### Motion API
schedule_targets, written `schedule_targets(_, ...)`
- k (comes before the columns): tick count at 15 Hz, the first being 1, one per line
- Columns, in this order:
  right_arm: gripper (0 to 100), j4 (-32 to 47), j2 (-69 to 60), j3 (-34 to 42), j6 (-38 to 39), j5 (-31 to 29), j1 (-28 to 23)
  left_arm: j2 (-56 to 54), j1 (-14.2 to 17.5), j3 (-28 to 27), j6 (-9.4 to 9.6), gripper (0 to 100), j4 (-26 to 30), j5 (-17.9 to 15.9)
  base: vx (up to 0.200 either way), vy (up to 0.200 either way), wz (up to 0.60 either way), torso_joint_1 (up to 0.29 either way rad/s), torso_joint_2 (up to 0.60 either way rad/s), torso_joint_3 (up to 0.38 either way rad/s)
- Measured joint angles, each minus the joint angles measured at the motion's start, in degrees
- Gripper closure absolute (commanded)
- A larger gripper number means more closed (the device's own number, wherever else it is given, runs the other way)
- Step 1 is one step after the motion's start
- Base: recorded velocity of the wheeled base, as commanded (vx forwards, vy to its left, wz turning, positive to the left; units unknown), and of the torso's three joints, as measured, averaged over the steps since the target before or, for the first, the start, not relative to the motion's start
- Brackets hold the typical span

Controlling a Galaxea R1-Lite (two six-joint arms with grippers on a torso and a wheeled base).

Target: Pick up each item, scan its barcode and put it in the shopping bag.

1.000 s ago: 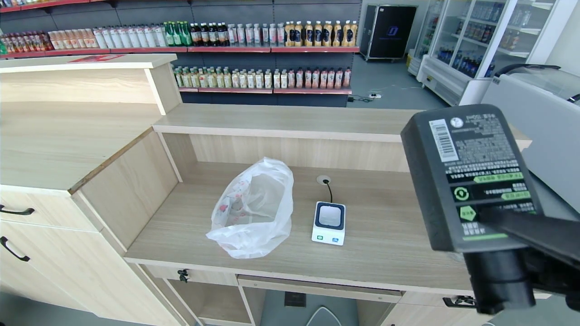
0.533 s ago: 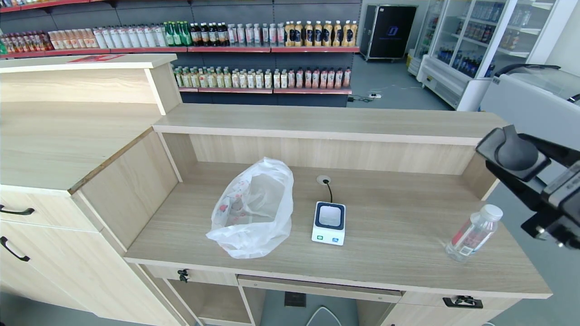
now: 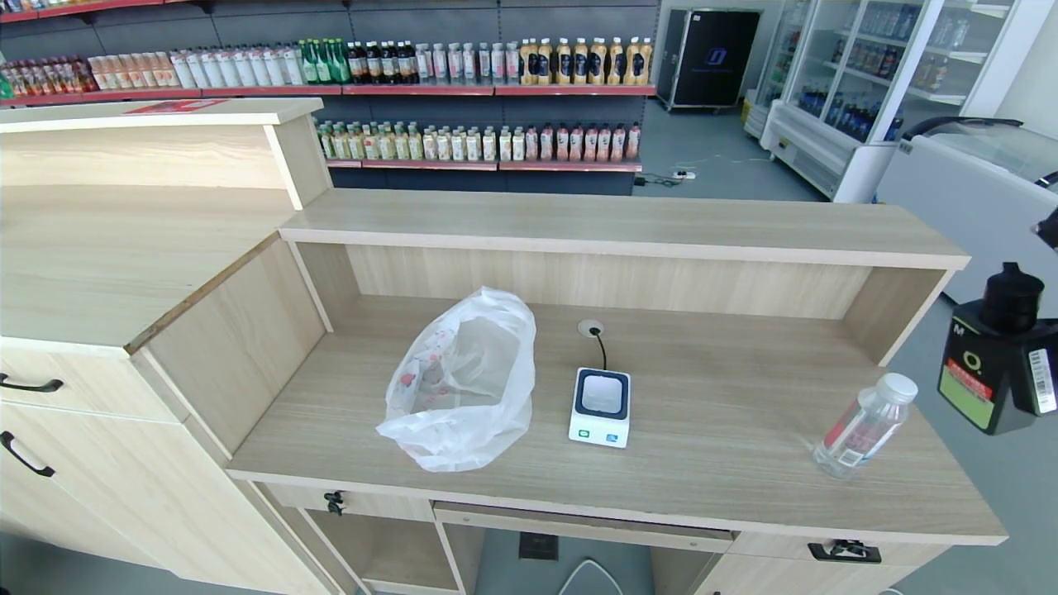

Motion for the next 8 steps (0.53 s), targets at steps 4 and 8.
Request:
schedule_targets(4, 100, 2.0, 1.1, -1.0, 2.7, 16.0, -16.2, 0.0, 0.0, 0.0, 0.00, 0, 0.0, 0.0, 0.000, 0.000, 0.00, 0.000, 0.00, 0.000)
schedule_targets(8, 100, -1.9, 1.4, 0.2, 4.6, 31.7, -23.3, 0.0, 0.0, 0.0, 0.00, 0, 0.0, 0.0, 0.000, 0.000, 0.60, -0.002, 0.00, 0.004)
